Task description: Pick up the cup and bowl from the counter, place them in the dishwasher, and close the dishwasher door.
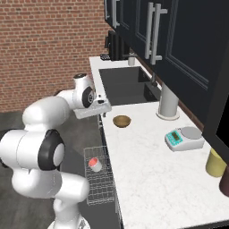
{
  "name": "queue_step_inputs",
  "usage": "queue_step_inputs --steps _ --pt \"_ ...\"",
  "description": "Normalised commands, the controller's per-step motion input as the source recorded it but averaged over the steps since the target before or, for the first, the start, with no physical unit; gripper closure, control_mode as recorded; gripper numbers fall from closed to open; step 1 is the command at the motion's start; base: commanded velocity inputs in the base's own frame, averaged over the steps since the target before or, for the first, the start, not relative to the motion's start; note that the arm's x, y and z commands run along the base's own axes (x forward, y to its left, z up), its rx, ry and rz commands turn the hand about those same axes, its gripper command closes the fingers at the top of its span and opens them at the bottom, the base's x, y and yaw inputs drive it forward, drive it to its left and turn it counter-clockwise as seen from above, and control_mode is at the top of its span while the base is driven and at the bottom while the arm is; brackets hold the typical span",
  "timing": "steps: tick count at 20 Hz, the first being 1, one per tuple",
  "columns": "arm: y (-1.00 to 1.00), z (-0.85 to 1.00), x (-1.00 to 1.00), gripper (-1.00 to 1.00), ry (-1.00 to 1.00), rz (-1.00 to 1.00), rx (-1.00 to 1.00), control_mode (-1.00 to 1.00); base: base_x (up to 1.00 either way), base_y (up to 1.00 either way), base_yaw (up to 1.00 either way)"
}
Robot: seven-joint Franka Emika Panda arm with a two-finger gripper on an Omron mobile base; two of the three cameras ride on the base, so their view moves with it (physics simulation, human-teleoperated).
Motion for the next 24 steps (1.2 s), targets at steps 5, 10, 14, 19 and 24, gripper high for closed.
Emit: queue_step_inputs --steps 5,10,14,19,24 --pt "-0.21 -0.27 0.35 -1.00 0.08 0.00 0.00 -1.00 0.00 0.00 0.00" --pt "-0.20 -0.24 0.29 -1.00 0.03 0.00 0.00 -1.00 0.00 0.00 0.00" --pt "-0.15 -0.15 0.29 -1.00 0.00 0.00 0.00 -1.00 0.00 0.00 0.00" --pt "-0.20 -0.15 0.35 -1.00 0.01 0.00 0.00 -1.00 0.00 0.00 0.00" --pt "-0.06 -0.17 0.33 -1.00 0.00 0.00 0.00 -1.00 0.00 0.00 0.00"
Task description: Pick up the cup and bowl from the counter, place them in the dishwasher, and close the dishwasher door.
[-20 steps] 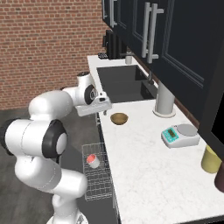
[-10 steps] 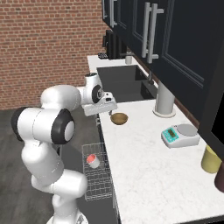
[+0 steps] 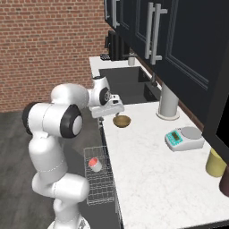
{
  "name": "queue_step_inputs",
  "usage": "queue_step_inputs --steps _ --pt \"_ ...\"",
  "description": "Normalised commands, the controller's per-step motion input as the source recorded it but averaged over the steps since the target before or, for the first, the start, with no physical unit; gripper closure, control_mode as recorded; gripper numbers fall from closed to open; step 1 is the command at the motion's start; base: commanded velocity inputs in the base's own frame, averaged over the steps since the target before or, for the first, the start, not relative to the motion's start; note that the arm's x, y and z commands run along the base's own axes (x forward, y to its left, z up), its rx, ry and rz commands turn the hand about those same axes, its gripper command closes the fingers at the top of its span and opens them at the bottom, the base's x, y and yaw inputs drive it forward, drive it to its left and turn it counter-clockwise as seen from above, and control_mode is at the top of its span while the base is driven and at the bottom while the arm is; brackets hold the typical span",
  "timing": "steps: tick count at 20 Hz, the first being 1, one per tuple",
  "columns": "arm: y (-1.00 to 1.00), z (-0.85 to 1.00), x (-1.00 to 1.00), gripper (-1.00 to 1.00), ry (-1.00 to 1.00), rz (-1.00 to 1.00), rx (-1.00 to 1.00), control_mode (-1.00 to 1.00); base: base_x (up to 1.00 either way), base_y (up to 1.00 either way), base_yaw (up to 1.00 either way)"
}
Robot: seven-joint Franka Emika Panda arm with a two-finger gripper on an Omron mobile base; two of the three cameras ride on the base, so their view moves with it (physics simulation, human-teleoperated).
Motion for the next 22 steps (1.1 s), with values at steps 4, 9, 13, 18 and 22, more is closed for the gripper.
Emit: queue_step_inputs --steps 4,9,13,18,22 --pt "0.00 -0.29 0.19 -1.00 0.00 0.00 0.00 -1.00 0.00 0.00 0.00" --pt "-0.02 -0.29 0.23 -1.00 0.00 0.00 0.00 -1.00 0.00 0.00 0.00" --pt "-0.03 -0.19 0.30 -1.00 0.00 0.00 0.00 -1.00 0.00 0.00 0.00" --pt "-0.07 -0.17 0.29 -1.00 0.00 0.00 0.00 -1.00 0.00 0.00 0.00" --pt "-0.01 -0.16 0.19 -1.00 0.00 0.00 0.00 -1.00 0.00 0.00 0.00"
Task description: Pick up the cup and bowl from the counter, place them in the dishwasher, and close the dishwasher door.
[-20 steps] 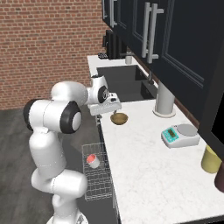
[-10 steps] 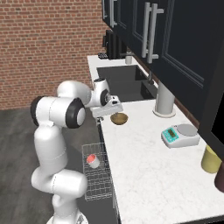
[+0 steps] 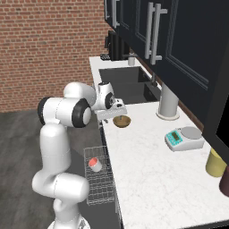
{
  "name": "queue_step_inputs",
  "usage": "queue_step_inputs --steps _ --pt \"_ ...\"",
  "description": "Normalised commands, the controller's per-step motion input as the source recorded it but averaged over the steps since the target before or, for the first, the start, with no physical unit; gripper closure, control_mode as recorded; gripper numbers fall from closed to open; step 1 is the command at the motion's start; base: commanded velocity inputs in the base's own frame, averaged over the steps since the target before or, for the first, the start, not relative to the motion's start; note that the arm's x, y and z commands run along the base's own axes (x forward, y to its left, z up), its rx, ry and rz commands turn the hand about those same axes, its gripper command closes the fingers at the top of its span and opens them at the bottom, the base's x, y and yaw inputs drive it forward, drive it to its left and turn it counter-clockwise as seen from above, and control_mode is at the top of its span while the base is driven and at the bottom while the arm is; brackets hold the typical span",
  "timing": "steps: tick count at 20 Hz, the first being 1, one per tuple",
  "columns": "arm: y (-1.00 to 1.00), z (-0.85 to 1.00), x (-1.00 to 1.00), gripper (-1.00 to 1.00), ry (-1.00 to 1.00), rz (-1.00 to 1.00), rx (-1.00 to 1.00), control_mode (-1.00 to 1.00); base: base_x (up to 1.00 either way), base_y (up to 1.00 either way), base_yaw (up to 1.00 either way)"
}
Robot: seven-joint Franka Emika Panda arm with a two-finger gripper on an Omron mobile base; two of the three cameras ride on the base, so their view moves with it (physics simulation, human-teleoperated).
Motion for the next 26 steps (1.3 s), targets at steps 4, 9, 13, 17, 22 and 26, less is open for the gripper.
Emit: queue_step_inputs --steps 4,9,13,17,22,26 --pt "0.00 -0.20 0.19 -1.00 0.00 0.00 0.00 -1.00 0.00 0.00 0.00" --pt "-0.07 -0.19 0.24 -1.00 0.00 0.00 0.00 -1.00 0.00 0.00 0.00" --pt "-0.06 -0.15 0.25 -1.00 0.00 0.00 0.00 -1.00 0.00 0.00 0.00" --pt "-0.07 -0.16 0.22 -1.00 0.00 0.00 0.00 -1.00 0.00 0.00 0.00" --pt "-0.01 -0.27 0.07 1.00 0.00 0.00 0.00 -1.00 0.00 0.00 0.00" --pt "-0.06 -0.31 0.01 1.00 0.00 0.00 0.00 -1.00 0.00 0.00 0.00"
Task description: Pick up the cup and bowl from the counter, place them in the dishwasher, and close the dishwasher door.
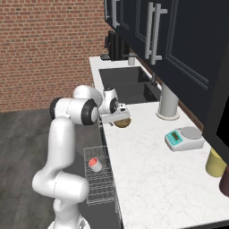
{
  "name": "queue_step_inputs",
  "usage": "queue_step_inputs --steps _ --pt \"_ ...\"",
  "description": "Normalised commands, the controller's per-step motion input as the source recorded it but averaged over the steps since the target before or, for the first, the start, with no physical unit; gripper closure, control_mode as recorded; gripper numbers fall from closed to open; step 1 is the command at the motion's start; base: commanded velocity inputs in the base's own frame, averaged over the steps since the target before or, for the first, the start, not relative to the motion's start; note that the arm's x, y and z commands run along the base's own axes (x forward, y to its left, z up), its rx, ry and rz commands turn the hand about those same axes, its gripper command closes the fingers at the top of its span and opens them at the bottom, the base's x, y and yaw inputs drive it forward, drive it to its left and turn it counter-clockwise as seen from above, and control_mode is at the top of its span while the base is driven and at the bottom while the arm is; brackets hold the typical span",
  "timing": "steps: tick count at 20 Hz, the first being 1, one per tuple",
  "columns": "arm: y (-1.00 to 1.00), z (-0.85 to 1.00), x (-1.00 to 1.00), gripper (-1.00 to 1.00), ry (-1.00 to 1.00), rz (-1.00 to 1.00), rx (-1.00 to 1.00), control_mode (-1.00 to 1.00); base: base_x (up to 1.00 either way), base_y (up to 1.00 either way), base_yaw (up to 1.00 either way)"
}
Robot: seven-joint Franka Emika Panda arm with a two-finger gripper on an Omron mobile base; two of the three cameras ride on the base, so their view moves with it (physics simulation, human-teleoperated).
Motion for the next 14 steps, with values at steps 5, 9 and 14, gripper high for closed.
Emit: queue_step_inputs --steps 5,9,14 --pt "-0.03 -0.26 0.01 1.00 0.00 0.00 0.00 -1.00 0.00 0.00 0.00" --pt "0.00 -0.09 0.00 1.00 0.00 0.01 0.00 -1.00 0.00 0.00 0.00" --pt "0.00 0.00 0.00 1.00 0.00 0.00 0.00 -1.00 0.00 0.00 0.00"
